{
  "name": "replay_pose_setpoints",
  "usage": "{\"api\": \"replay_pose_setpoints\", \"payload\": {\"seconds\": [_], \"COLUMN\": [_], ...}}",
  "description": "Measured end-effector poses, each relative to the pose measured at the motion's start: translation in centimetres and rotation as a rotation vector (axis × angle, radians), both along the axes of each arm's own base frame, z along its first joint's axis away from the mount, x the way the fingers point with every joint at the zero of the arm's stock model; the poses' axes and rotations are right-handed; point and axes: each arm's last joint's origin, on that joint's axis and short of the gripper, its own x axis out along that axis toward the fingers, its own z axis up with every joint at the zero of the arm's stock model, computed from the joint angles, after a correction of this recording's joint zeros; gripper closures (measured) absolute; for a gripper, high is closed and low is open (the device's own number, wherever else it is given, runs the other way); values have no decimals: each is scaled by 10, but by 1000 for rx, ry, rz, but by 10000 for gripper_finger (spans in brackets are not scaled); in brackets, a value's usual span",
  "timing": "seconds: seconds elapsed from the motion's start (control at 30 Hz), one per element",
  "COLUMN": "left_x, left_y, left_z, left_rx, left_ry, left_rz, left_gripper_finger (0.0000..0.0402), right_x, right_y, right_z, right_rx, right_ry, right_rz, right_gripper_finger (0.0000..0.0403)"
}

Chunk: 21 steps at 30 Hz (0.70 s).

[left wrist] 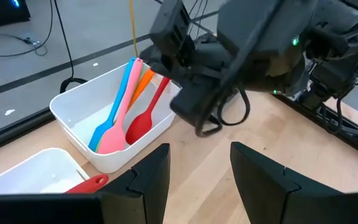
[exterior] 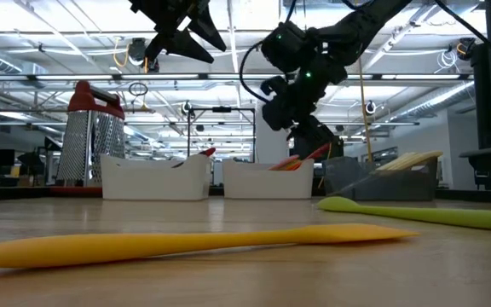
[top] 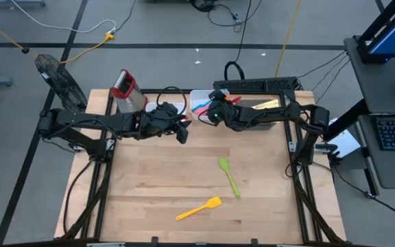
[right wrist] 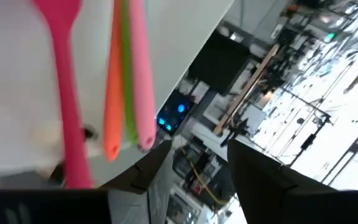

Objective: Pick & Place Kitchen Items
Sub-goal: Put the yellow spatula into the right white bin

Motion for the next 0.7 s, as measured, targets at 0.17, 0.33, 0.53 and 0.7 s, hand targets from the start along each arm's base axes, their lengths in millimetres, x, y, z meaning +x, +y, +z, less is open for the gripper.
{"api": "replay_pose_setpoints", "payload": {"seconds": [0.17,0.33,0.53,0.7], "left_x": [0,0,0,0], "left_y": [0,0,-1,-1], "left_z": [0,0,-1,-1], "left_rx": [0,0,35,60], "left_ry": [2,7,31,46], "left_rz": [0,-15,-41,-57], "left_gripper_finger": [229,229,229,229], "right_x": [-3,-7,-25,-43], "right_y": [6,18,45,68], "right_z": [8,32,62,72], "right_rx": [-39,-39,27,153], "right_ry": [-14,-146,-319,-436], "right_rz": [-44,-47,-59,-93], "right_gripper_finger": [251,250,251,254]}}
